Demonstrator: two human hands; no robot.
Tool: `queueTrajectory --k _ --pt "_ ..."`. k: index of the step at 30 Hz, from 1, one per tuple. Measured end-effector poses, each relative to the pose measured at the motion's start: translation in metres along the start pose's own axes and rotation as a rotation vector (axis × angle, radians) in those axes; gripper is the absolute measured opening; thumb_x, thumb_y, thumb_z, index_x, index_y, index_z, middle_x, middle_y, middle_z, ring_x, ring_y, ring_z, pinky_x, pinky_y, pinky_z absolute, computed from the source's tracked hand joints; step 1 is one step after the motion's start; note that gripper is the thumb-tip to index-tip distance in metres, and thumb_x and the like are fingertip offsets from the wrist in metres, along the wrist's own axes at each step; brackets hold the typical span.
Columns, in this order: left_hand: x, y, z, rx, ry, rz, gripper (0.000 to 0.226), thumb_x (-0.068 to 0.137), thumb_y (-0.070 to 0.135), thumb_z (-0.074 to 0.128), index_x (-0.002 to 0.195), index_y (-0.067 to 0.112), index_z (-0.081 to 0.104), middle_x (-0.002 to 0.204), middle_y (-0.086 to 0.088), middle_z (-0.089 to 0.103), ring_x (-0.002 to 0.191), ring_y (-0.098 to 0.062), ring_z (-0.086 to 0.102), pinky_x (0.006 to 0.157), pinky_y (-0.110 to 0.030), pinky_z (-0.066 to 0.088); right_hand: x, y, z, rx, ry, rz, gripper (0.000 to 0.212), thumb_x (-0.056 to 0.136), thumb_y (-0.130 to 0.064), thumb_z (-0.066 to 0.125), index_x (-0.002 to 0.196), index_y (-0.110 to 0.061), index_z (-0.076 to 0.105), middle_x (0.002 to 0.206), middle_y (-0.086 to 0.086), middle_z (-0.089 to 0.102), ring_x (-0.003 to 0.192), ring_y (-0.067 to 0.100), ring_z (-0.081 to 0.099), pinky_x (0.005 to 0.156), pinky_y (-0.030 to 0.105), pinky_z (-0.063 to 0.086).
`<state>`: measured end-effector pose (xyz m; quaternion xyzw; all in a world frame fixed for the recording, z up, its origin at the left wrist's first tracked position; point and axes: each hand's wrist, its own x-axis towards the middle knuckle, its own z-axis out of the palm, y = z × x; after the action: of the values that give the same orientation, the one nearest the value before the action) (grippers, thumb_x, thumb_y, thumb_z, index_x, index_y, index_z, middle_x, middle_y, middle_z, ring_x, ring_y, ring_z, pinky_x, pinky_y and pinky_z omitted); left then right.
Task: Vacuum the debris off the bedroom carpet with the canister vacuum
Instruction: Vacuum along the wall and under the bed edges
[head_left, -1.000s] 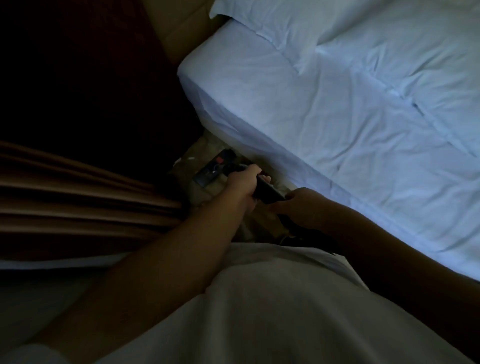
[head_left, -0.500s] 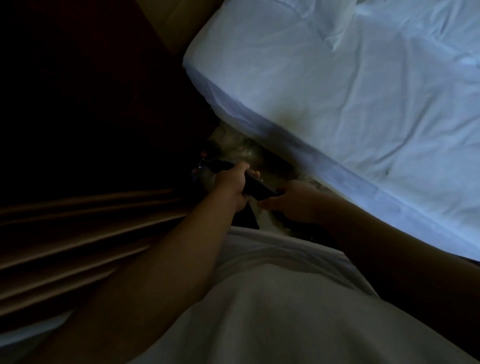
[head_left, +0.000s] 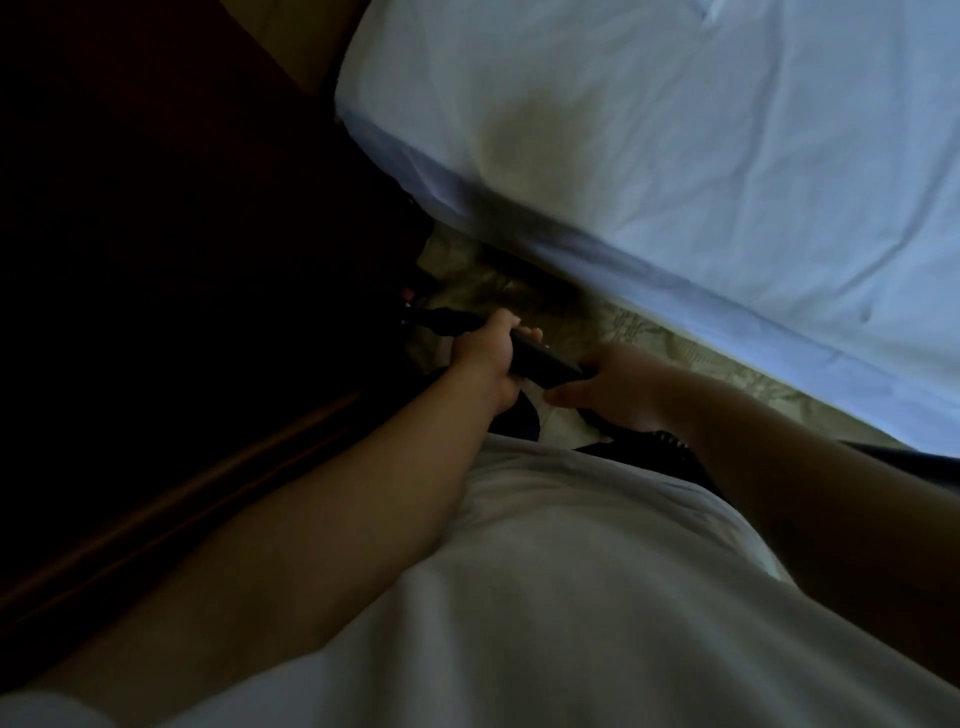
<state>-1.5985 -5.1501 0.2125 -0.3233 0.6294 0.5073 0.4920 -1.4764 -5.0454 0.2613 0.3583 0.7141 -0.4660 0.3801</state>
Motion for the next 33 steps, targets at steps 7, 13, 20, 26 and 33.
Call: queueTrajectory --k 7,13,20,26,33 --pt "-0.039 -0.017 0.073 0.021 -0.13 -0.031 0.008 0.1 0.007 0.05 0.092 0.006 0.051 0.08 -0.008 0.056 0.068 -0.017 0.059 0.069 -0.038 0.056 -0.056 0.047 -0.037 -0.054 0.118 0.035 0.038 0.094 -0.06 0.067 0.086 -0.023 0.066 0.082 0.005 0.067 0.074 0.018 0.063 0.06 0.031 0.042" --pt "-0.051 -0.058 0.139 0.155 -0.14 -0.059 0.017 0.1 0.01 0.048 0.084 0.009 0.046 0.077 -0.005 0.052 0.066 -0.017 0.053 0.067 -0.036 0.052 -0.08 0.111 -0.049 0.075 0.15 0.112 0.043 0.092 -0.06 0.071 0.095 -0.018 0.069 0.089 0.006 0.068 0.078 0.02 0.066 0.067 0.032 0.051" --pt "-0.092 -0.15 0.176 0.281 -0.188 -0.107 0.009 0.097 0.012 0.052 0.089 0.008 0.051 0.071 -0.005 0.057 0.067 -0.019 0.056 0.084 -0.041 0.056 -0.147 0.199 -0.024 0.21 0.152 0.164 0.043 0.094 -0.054 0.069 0.098 -0.011 0.072 0.075 0.006 0.069 0.06 0.016 0.064 0.053 0.025 0.048" --pt "-0.136 -0.229 0.227 0.462 -0.21 -0.131 0.024 0.091 0.015 0.058 0.069 0.008 0.057 0.056 -0.003 0.06 0.069 -0.022 0.054 0.104 -0.049 0.049 -0.218 0.275 -0.013 0.409 0.18 0.24 0.042 0.094 -0.05 0.071 0.09 -0.008 0.068 0.071 0.011 0.073 0.051 0.02 0.066 0.056 0.029 0.055" --pt "-0.191 -0.304 0.271 0.666 -0.309 -0.173 0.025 0.097 0.015 0.051 0.073 0.007 0.054 0.071 -0.007 0.056 0.067 -0.022 0.052 0.068 -0.037 0.051 -0.286 0.346 0.003 0.553 0.196 0.342 0.046 0.097 -0.05 0.07 0.092 -0.004 0.069 0.074 0.015 0.076 0.055 0.024 0.071 0.059 0.034 0.06"
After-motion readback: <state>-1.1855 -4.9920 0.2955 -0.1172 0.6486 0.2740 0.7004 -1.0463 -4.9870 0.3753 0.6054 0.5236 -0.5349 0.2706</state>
